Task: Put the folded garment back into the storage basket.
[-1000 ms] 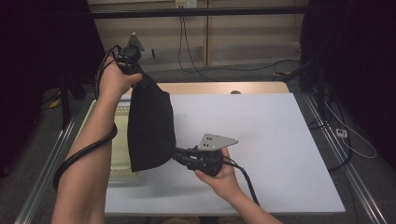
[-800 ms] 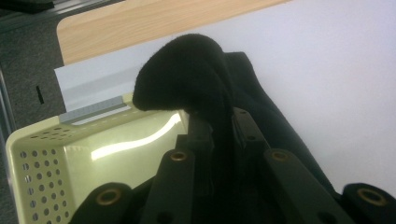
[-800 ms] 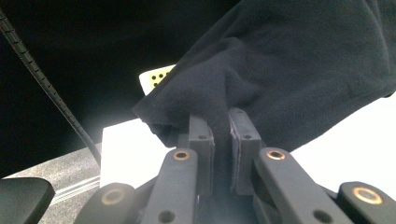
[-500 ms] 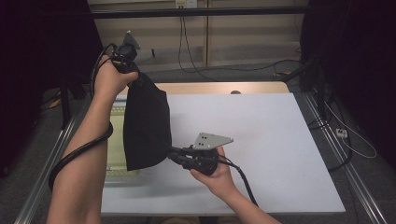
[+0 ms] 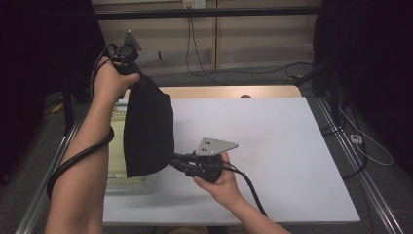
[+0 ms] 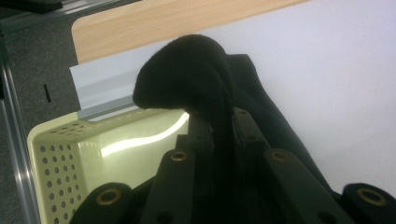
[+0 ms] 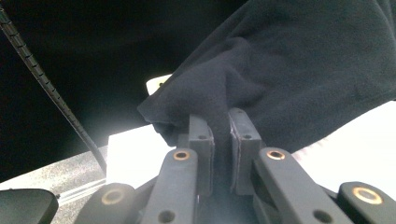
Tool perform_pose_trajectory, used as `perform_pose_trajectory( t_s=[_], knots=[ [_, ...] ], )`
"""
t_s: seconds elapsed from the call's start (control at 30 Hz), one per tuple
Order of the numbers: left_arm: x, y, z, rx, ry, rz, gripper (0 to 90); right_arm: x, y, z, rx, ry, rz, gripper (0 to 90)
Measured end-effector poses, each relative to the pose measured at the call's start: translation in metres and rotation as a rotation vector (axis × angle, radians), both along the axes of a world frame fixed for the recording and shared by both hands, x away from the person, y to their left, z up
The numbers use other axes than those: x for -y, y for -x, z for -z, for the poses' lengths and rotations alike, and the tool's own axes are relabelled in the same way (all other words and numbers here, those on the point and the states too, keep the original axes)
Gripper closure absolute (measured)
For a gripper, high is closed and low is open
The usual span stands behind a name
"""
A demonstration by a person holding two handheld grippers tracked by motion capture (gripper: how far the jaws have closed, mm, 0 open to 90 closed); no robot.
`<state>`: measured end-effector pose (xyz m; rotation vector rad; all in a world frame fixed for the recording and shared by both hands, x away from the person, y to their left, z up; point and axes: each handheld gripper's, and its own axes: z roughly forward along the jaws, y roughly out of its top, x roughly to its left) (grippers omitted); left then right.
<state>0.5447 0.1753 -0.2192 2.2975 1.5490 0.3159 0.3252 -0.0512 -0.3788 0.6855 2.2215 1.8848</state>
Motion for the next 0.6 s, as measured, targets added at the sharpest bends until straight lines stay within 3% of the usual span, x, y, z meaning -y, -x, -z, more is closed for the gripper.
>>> perform_pose_trajectory(
  t_s=[0.6],
  knots=[
    [-0.019, 0.0, -0.001, -0.001, -0.004, -0.024, 80.5, -0.015, -0.004, 0.0, -0.006, -0.006, -0.013, 82.3]
  ],
)
